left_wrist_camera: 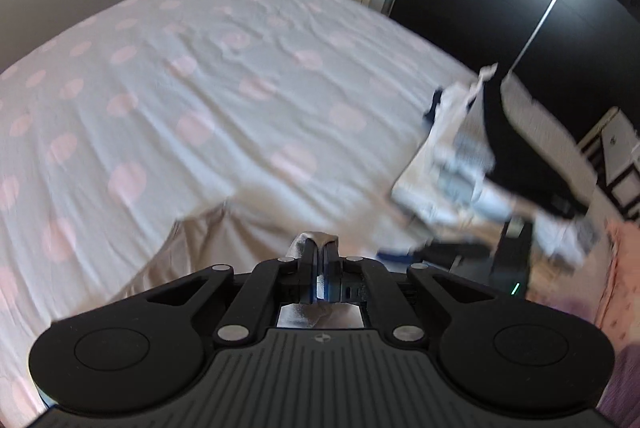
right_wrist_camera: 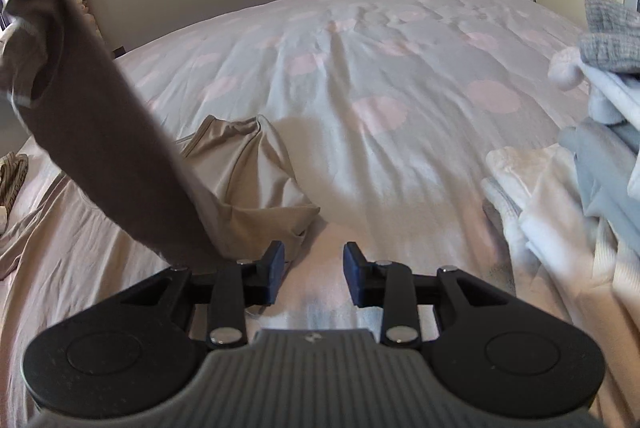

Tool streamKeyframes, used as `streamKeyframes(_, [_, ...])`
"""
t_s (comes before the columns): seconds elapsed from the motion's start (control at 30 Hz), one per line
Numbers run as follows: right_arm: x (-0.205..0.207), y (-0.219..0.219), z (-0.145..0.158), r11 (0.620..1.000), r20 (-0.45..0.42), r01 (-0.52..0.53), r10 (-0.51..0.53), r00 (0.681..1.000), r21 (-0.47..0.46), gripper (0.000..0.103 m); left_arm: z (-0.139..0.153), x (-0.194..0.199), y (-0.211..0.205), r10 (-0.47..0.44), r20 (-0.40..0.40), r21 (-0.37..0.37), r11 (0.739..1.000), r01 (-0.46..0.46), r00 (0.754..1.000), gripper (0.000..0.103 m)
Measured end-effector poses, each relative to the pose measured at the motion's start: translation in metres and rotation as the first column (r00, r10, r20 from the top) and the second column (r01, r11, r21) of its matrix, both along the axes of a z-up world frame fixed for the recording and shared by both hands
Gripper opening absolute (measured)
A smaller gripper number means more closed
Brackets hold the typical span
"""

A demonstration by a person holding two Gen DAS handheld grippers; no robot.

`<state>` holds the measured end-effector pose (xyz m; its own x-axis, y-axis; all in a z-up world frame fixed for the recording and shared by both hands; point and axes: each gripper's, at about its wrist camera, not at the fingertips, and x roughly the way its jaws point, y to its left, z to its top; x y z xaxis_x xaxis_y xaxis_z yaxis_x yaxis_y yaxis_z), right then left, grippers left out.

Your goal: Fold clothes

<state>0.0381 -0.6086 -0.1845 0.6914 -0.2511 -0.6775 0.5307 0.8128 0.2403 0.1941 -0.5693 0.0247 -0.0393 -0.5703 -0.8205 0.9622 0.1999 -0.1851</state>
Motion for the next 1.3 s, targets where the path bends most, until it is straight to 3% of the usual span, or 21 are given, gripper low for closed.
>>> streamKeyframes(0.23, [-0.008, -0.007, -0.002, 0.997, 0.048, -0.018, 0.014, 0.999, 0.073, 0.038, 0.064, -0.01, -0.06, 0.049, -0.058, -0.113, 0.992, -0.056, 0.997, 0.001])
streamKeyframes(0.4, [0.002, 0.001, -0.005, 0.986, 0.132, -0.073, 0.053, 0.99, 0.148, 0.05, 0.085, -0.021, -0.089, 0.064, -0.086, -0.157, 0.985, -0.077, 0.994, 0.001])
streamKeyframes(0.5, [0.016, 0.005, -0.008, 0.984, 0.171, -0.074, 0.046, 0.984, 0.161, 0.049, 0.092, -0.028, -0.101, 0.061, -0.088, -0.163, 0.984, -0.075, 0.994, 0.001])
streamKeyframes(0.63, [0.023, -0.006, -0.011, 0.983, 0.221, 0.007, -0.048, 0.974, 0.182, 0.047, 0.099, -0.029, -0.104, 0.066, -0.094, -0.173, 0.982, -0.082, 0.993, 0.001])
streamKeyframes(0.73, [0.027, -0.02, -0.022, 0.955, 0.26, 0.001, -0.082, 0.962, 0.296, 0.031, 0.102, -0.025, -0.099, 0.085, -0.1, -0.179, 0.979, -0.102, 0.991, 0.001])
streamKeyframes(0.8, [0.03, -0.019, -0.027, 0.951, 0.227, 0.005, -0.079, 0.971, 0.31, 0.012, 0.099, -0.015, -0.087, 0.114, -0.103, -0.177, 0.976, -0.131, 0.988, 0.001])
streamKeyframes(0.87, [0.031, -0.019, -0.029, 0.956, 0.193, 0.024, -0.084, 0.978, 0.294, 0.005, 0.093, 0.002, -0.065, 0.161, -0.111, -0.168, 0.97, -0.178, 0.981, 0.001])
streamKeyframes(1.0, [0.028, -0.02, -0.029, 0.954, 0.182, 0.032, -0.09, 0.979, 0.298, 0.004, 0.065, 0.05, 0.005, 0.319, -0.131, -0.123, 0.934, -0.334, 0.939, 0.001])
streamKeyframes(1.13, [0.031, -0.015, -0.027, 0.967, 0.137, 0.032, -0.068, 0.988, 0.252, 0.004, 0.031, 0.102, 0.077, 0.473, -0.148, -0.065, 0.872, -0.486, 0.869, 0.001])
streamKeyframes(1.3, [0.035, -0.013, -0.032, 0.979, 0.075, 0.049, -0.065, 0.995, 0.198, 0.004, -0.022, 0.146, 0.152, 0.585, -0.193, 0.023, 0.805, -0.592, 0.788, 0.001])
